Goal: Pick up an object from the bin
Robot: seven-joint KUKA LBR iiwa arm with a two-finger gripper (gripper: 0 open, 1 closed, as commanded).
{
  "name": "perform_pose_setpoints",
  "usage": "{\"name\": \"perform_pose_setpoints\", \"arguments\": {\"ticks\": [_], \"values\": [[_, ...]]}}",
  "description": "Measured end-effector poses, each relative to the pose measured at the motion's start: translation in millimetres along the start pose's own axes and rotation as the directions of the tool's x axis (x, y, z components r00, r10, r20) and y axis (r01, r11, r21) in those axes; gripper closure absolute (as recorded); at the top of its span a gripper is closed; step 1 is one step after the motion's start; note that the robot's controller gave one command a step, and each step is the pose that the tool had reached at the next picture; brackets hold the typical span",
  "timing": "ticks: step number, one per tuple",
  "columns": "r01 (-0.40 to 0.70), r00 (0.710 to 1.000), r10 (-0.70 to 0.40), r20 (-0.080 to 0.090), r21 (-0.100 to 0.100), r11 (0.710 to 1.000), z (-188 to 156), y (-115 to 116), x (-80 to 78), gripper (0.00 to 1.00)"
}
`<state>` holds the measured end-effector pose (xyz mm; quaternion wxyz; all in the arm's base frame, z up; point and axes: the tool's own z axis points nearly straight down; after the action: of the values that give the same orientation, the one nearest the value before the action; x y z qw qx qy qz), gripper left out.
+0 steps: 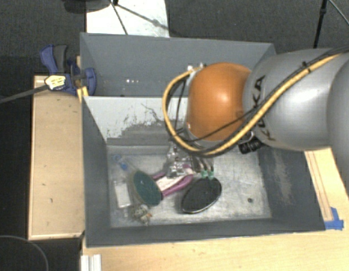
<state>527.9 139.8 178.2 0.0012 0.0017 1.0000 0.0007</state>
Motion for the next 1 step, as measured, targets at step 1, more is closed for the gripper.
{"name": "perform_pose_setpoints", "arguments": {"ticks": [1], "values": [[0.000,1.000,0.000,0.000,0.000,1.000,0.0,0.0,0.0,0.00]]}}
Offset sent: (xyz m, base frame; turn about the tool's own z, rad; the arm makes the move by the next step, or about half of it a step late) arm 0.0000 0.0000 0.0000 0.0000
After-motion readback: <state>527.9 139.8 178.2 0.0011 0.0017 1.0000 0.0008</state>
